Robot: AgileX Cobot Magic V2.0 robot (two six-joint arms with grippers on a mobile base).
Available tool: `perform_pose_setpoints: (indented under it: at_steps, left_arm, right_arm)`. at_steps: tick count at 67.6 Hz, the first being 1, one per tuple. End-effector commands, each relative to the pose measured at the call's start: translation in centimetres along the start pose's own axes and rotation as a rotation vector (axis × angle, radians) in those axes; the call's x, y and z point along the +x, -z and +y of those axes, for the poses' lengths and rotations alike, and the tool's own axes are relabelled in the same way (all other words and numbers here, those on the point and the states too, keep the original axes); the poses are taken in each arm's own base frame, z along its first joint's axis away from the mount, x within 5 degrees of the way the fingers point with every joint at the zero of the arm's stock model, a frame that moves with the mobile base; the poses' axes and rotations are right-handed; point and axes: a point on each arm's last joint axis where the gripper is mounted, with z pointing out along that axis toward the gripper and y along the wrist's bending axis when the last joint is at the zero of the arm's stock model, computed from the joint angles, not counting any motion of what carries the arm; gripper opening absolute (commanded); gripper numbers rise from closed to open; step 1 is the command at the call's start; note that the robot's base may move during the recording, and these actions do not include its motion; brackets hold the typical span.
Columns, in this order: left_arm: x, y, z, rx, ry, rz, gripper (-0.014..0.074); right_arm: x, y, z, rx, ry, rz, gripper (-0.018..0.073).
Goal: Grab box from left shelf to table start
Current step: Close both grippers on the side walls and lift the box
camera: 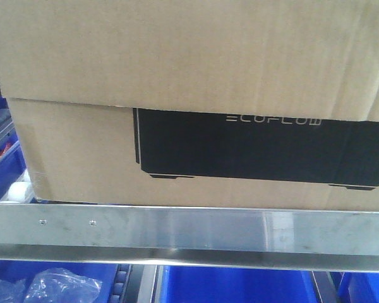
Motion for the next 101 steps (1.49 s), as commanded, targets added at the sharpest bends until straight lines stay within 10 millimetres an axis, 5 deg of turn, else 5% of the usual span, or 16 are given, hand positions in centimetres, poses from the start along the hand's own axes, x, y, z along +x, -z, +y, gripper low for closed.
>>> perform_pose_setpoints:
  at_steps: [1,29,36,45,56,65,72,87,101]
  left_arm:
    - [-0.7,2.9,0.3,0.016,0.018,-0.114,0.0498]
    - [-0.7,2.9,0.4,0.015,0.019,-0.114,0.0497]
    - [-0.7,2.9,0.4,0.019,0.02,-0.113,0.0491]
    - [-0.7,2.9,0.4,0.019,0.02,-0.113,0.0378]
    - [-0.7,2.9,0.4,0.019,0.02,-0.113,0.0108]
    - [-0.7,2.9,0.3,0.021,0.021,-0.114,-0.0113]
    - [-0.7,2.9,0.3,0.023,0.021,-0.115,-0.0087]
    - [-0.7,3.4,0.3,0.026,0.018,-0.132,-0.0095]
    - [0.2,6.3,-0.7,0.064,-0.002,-0.163,-0.0092]
  right_arm:
    - [-1.1,1.0,-0.7,0.011,0.014,-0.104,0.0625]
    - [-2.9,-4.3,-0.6,-0.034,0.027,-0.047,0.0619]
    - [-2.9,-4.5,-0.6,-0.035,0.027,-0.042,0.0539]
    - [-2.6,-4.4,-0.6,-0.038,0.027,-0.02,0.0299]
    - [-2.6,-4.3,-0.6,-0.039,0.027,-0.014,0.0051]
    - [-2.6,-4.3,-0.6,-0.039,0.028,-0.013,0.0057]
    - [-2.5,-4.3,-0.6,-0.039,0.028,-0.011,0.0057]
    - [-2.3,-2.6,-0.5,-0.034,0.02,-0.059,0.0057]
    - [-1.1,2.1,0.0,-0.05,0.018,-0.168,0.0057]
